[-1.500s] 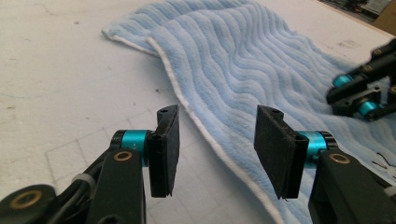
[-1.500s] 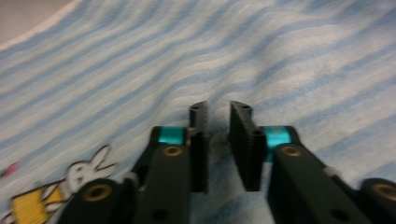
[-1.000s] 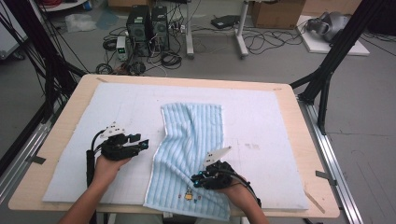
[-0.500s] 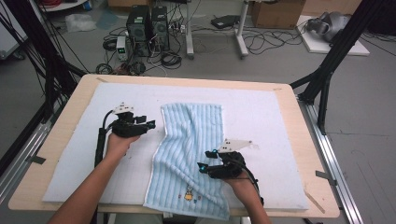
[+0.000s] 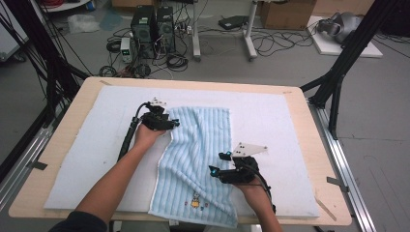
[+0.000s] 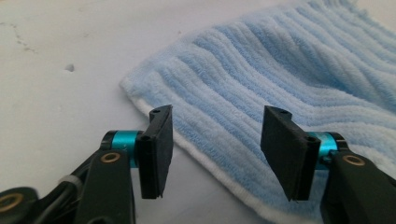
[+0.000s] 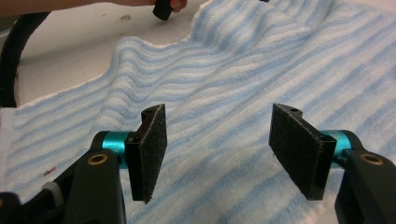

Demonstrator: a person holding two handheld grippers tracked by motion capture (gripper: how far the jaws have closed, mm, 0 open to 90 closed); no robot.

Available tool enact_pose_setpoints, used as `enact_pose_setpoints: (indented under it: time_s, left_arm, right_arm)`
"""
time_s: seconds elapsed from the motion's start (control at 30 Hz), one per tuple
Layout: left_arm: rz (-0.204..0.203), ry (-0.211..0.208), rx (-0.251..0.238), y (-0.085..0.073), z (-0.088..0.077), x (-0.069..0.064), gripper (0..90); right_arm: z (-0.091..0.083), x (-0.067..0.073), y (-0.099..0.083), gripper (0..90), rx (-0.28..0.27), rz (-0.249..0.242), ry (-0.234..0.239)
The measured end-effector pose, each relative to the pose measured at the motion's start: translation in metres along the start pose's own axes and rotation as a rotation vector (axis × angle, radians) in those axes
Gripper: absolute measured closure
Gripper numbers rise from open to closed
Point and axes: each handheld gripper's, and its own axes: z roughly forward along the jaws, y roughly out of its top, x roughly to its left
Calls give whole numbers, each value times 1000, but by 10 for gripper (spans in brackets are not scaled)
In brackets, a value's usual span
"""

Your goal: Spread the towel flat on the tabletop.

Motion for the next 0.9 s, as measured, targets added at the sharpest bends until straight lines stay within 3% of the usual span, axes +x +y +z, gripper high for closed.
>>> enact_pose_setpoints:
  time_s: [0.1, 0.17, 0.23, 0.3, 0.37, 0.43, 0.5, 0.6, 0.77, 0.9]
  left_arm:
    - [70, 29, 14, -1, 4, -5, 637]
    - [90, 24, 17, 2, 6, -5, 788]
    - [107, 72, 21, 4, 7, -3, 859]
    - [88, 139, 17, 6, 6, 6, 866]
    - [40, 166, -10, 7, 4, 17, 866]
    - [26, 162, -31, 7, 2, 21, 828]
    - [-11, 160, -41, 7, 0, 23, 621]
    - [-43, 132, -56, 7, -8, 26, 508]
    - [-74, 84, -41, 5, -18, 28, 439]
    - [-64, 67, -60, 2, -25, 26, 441]
  right_arm:
    - [-3, -2, -2, 365, 0, 10, -5]
    - [-5, -3, -3, 362, 0, 10, -9]
    - [-6, -3, -5, 362, 3, 16, -11]
    - [-6, -4, -5, 362, 1, 17, -12]
    - [-6, -4, -5, 362, 3, 12, -22]
    - [-5, -4, -5, 363, 10, 16, -34]
    - [-3, -8, -4, 366, 10, 24, -56]
    - [4, -18, 1, 382, 24, 29, -112]
    - [20, -45, 16, 425, 64, 51, -220]
    - [35, -72, 28, 490, 77, 98, -285]
